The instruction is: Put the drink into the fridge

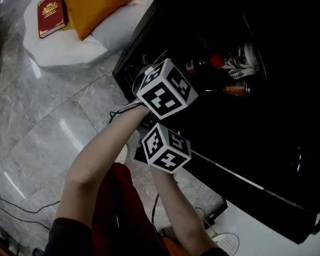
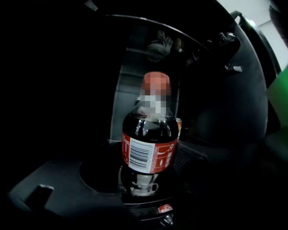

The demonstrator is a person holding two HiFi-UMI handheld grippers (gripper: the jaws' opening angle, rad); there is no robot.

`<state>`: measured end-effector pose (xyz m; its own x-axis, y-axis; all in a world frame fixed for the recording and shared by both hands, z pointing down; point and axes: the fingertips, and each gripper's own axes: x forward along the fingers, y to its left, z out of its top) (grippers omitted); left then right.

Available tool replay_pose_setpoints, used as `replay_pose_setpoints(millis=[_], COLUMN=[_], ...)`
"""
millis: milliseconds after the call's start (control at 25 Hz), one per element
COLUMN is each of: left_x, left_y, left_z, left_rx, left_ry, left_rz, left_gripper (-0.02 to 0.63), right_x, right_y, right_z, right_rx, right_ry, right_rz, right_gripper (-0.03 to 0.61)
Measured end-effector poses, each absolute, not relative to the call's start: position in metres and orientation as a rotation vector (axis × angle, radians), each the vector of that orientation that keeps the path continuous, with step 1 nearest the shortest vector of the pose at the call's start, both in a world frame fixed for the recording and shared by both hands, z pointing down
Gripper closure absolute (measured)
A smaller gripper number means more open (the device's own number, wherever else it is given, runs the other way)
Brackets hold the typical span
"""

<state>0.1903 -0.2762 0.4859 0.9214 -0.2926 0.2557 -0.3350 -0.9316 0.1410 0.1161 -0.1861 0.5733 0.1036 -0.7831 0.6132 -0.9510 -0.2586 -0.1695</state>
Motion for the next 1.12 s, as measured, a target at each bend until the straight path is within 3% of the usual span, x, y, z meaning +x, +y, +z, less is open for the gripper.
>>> replay_pose_setpoints(millis=[1120], left_x=[0.221], left_y=[-0.305], left_z=[0.503], left_rx=[2.923], left_ry=[-0.444], left_rz=[0.382], left_gripper=[0.290], right_x=[0.123], right_y=[-0.196], right_z=[0.585], right_rx=[2.093], right_ry=[-1.699], right_rz=[0.911], right_gripper=[0.561])
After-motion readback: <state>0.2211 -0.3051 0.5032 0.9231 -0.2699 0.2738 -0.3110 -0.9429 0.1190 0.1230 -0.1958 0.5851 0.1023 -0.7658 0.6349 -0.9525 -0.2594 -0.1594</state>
